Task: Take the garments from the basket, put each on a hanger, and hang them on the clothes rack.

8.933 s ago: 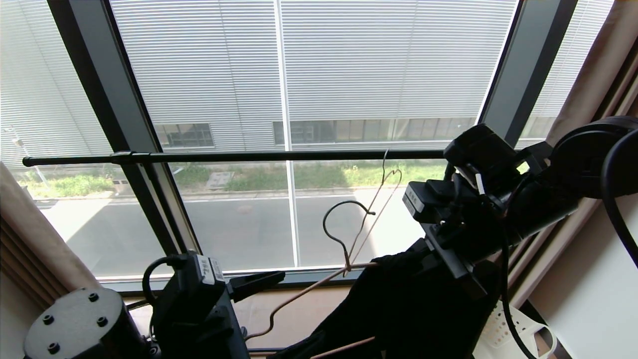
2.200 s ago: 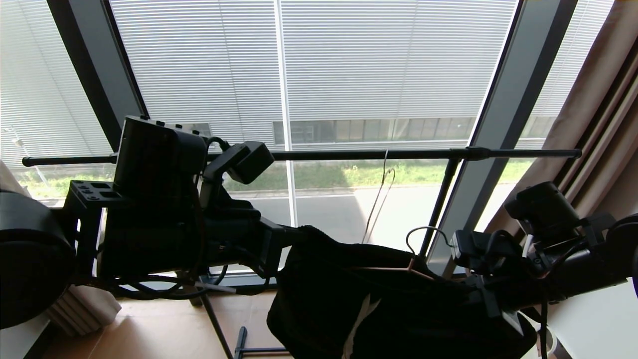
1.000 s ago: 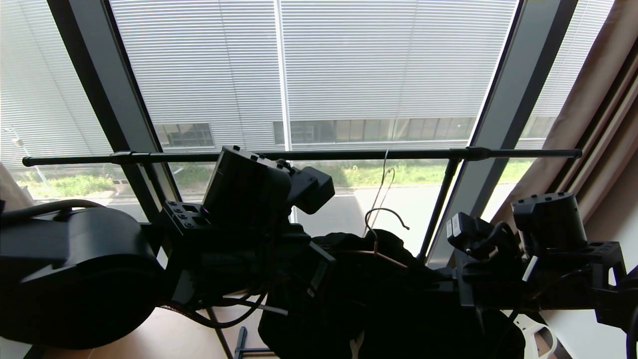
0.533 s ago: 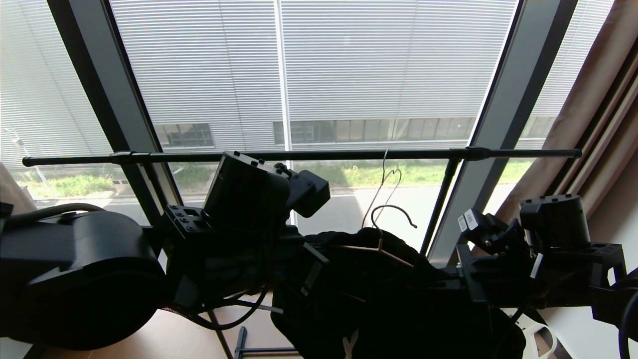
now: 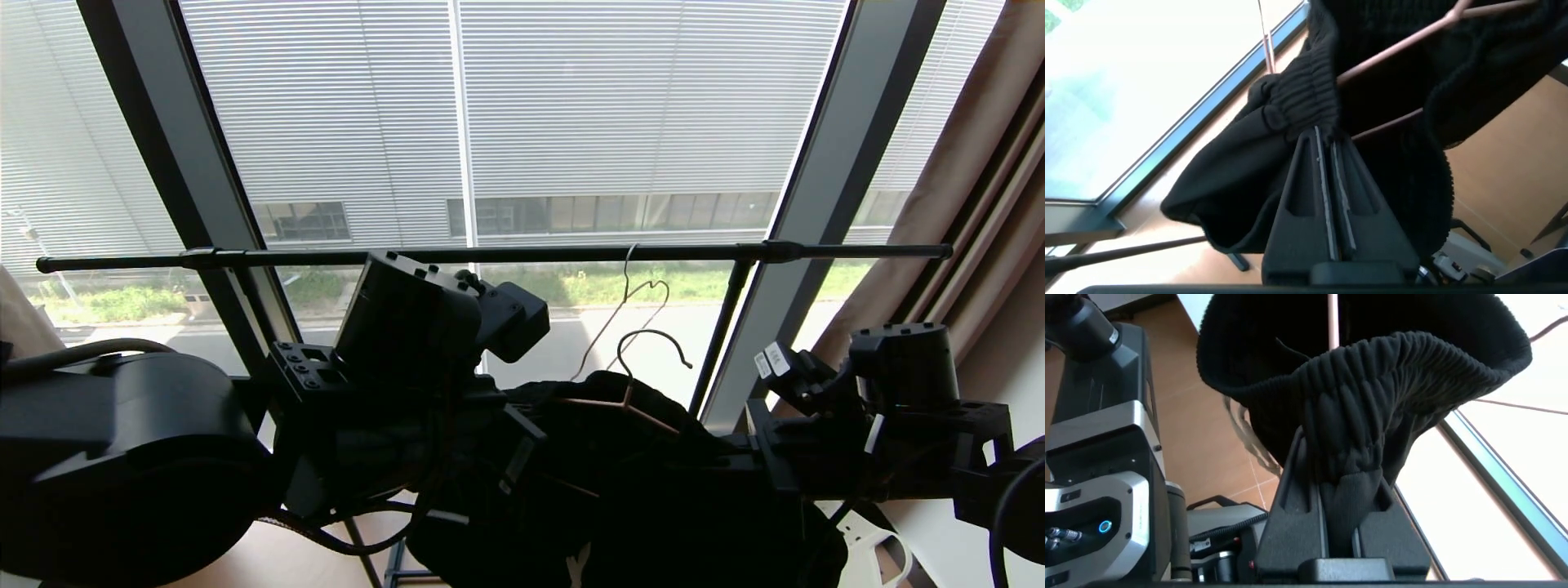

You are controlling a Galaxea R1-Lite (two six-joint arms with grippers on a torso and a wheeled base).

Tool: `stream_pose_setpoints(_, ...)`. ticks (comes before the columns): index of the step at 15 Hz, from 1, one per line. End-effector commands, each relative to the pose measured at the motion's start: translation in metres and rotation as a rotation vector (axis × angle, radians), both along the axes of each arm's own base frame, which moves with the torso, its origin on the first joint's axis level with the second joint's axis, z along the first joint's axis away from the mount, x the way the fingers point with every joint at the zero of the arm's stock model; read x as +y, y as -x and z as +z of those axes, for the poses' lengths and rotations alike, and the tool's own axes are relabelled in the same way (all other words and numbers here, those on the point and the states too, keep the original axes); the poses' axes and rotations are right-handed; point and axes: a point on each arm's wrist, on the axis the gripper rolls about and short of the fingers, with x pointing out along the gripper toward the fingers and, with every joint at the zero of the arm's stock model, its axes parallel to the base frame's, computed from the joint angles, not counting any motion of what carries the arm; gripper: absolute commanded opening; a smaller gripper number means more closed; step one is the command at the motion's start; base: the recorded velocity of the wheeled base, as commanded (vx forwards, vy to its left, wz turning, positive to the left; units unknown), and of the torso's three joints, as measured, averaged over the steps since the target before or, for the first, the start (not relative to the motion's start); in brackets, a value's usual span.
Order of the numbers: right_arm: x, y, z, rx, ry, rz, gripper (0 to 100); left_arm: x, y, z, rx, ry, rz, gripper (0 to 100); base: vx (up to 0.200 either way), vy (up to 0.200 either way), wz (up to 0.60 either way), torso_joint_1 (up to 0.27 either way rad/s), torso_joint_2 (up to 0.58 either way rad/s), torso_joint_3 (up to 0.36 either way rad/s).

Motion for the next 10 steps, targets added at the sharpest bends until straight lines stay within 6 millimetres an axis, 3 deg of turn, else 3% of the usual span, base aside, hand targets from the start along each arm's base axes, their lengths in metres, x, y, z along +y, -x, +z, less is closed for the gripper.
stream_pose_setpoints(1,0.0002,0.0,-0.0057,0.014,-0.005,0.008,0,0.0014,0.0063,0.0003,-0.006,0.004,-0.014,0,0.0,0.0,0.0,0.0,0.0,0.0)
stream_pose_setpoints(10,-0.0001,0.0016,-0.0013,-0.019,-0.081,0.018,0,0.0038,0.008,-0.0077,-0.057,-0.01,-0.05,0,0.0,0.0,0.0,0.0,0.0,0.0)
